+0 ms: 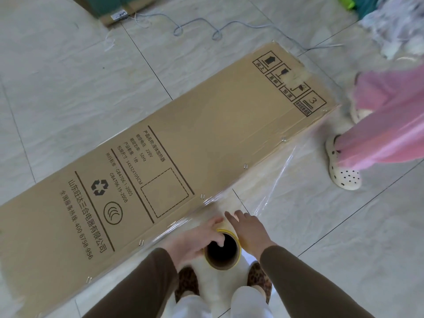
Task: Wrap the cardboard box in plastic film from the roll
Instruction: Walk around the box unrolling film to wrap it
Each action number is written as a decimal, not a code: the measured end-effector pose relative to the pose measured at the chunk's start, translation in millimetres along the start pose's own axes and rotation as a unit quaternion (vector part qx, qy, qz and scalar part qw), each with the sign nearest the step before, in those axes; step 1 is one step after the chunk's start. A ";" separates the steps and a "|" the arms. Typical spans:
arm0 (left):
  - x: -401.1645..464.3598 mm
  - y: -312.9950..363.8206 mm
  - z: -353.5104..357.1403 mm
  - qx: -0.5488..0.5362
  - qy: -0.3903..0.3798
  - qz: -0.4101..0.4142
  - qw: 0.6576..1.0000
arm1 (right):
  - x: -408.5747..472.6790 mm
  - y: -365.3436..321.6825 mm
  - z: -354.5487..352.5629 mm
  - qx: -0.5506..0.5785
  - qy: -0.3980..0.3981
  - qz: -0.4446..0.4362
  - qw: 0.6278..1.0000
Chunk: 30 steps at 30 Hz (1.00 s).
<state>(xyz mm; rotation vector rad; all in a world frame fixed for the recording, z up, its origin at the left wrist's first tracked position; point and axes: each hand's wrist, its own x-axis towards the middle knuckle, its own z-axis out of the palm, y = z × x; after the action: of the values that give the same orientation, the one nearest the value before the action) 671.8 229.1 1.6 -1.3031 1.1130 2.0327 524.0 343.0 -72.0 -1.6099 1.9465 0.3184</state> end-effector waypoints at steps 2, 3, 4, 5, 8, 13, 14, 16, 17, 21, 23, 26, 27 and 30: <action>-2.9 -1.3 -6.3 -0.237 -0.049 0.000 0.970 | 7.5 0.6 1.9 -0.038 -0.012 0.002 0.999; -1.2 -2.8 -6.6 -0.297 -0.031 -0.010 0.954 | 11.1 -0.3 3.7 -0.048 -0.017 0.000 0.999; 2.5 -4.4 -5.5 -0.317 -0.006 -0.036 0.948 | 14.5 -0.9 7.0 -0.055 -0.020 -0.003 0.998; 7.9 -7.0 -3.4 -0.317 0.009 -0.065 0.946 | 16.8 -0.9 9.4 -0.061 -0.022 -0.007 0.998; 28.0 -11.6 1.0 -0.317 -0.004 -0.114 0.942 | 23.9 3.1 10.9 -0.064 -0.035 -0.022 0.997; 59.1 -19.4 -8.8 -0.279 -0.005 -0.097 0.955 | 39.7 4.8 17.7 -0.098 -0.052 -0.046 0.993; 65.2 -21.5 -10.3 -0.261 -0.003 -0.093 0.961 | 42.2 5.6 17.0 -0.120 -0.038 -0.066 0.990; 75.6 -26.5 -11.4 -0.252 -0.002 -0.081 0.964 | 47.0 6.6 11.9 -0.186 -0.008 -0.112 0.976; 80.6 -29.5 -11.4 -0.253 0.006 -0.073 0.965 | 51.0 8.8 13.4 -0.218 0.009 -0.130 0.967; 92.2 -39.9 -11.7 -0.268 0.043 -0.035 0.962 | 64.5 18.1 39.6 -0.155 -0.030 -0.140 0.978; 96.7 -45.4 -9.4 -0.293 0.054 -0.037 0.954 | 58.7 17.6 44.0 -0.105 -0.028 -0.111 0.988; 95.9 -52.9 -4.3 -0.294 0.061 -0.046 0.953 | 47.8 11.8 46.3 -0.028 -0.005 -0.069 0.997; 94.8 -54.6 -2.1 -0.303 0.061 -0.049 0.950 | 44.6 9.7 44.2 -0.023 0.008 -0.062 0.998; 91.9 -57.3 3.4 -0.345 0.071 -0.048 0.935 | 36.3 7.6 49.9 -0.033 0.080 -0.045 0.995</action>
<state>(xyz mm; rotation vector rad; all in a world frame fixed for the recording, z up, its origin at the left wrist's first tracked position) 672.8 260.8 -102.0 -1.8078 0.3574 2.3794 527.4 341.7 -134.1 -1.8094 1.9907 0.2266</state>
